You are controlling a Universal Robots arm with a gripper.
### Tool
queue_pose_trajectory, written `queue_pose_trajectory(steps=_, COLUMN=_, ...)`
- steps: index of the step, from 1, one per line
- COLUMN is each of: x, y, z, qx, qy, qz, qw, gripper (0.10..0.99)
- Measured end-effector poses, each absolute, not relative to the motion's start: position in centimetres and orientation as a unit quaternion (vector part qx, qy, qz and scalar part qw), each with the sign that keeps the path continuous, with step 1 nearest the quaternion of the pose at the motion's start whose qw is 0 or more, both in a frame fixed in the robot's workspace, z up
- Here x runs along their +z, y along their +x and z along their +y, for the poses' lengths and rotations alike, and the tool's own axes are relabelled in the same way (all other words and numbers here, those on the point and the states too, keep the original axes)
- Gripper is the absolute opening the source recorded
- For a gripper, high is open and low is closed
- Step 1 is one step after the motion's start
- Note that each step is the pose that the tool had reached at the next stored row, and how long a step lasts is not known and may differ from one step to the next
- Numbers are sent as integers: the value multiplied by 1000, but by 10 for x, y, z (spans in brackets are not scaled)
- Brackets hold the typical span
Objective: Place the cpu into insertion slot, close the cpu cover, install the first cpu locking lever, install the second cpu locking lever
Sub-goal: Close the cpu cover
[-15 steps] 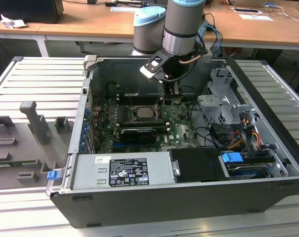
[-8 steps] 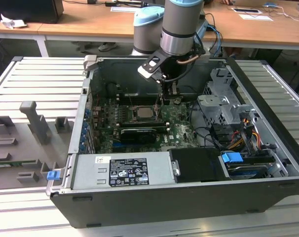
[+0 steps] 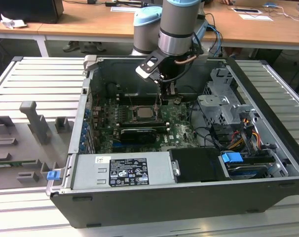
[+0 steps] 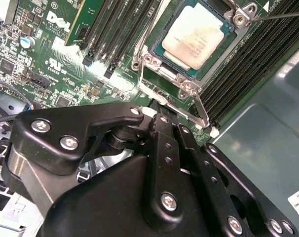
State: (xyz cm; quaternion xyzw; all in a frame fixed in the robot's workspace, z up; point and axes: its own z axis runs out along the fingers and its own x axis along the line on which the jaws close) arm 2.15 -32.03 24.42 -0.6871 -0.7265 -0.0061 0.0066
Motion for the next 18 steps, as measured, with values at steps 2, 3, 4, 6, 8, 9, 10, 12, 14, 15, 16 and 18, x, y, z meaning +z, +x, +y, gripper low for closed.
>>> queue_pose_trajectory(steps=2, x=244, y=21, z=-320, qx=-6, qy=-687, qz=-726, qw=7, gripper=106)
queue_pose_trajectory(steps=3, x=244, y=20, z=-320, qx=-6, qy=-687, qz=-726, qw=7, gripper=106)
queue_pose_trajectory(steps=4, x=244, y=20, z=-320, qx=-6, qy=-687, qz=-726, qw=7, gripper=106)
queue_pose_trajectory(steps=6, x=244, y=19, z=-320, qx=-6, qy=-687, qz=-726, qw=7, gripper=106)
queue_pose_trajectory(steps=8, x=244, y=18, z=-320, qx=-6, qy=-687, qz=-726, qw=7, gripper=106)
queue_pose_trajectory(steps=9, x=244, y=16, z=-320, qx=-6, qy=-687, qz=-726, qw=7, gripper=106)
queue_pose_trajectory(steps=10, x=244, y=16, z=-320, qx=-6, qy=-687, qz=-726, qw=7, gripper=106)
queue_pose_trajectory(steps=12, x=244, y=14, z=-320, qx=-6, qy=-687, qz=-726, qw=7, gripper=106)
queue_pose_trajectory(steps=14, x=244, y=13, z=-320, qx=-6, qy=-687, qz=-727, qw=7, gripper=106)
queue_pose_trajectory(steps=15, x=243, y=11, z=-320, qx=-6, qy=-687, qz=-726, qw=7, gripper=106)
queue_pose_trajectory(steps=16, x=243, y=10, z=-320, qx=-6, qy=-687, qz=-726, qw=7, gripper=106)
queue_pose_trajectory(steps=18, x=243, y=5, z=-320, qx=-7, qy=-687, qz=-727, qw=7, gripper=106)
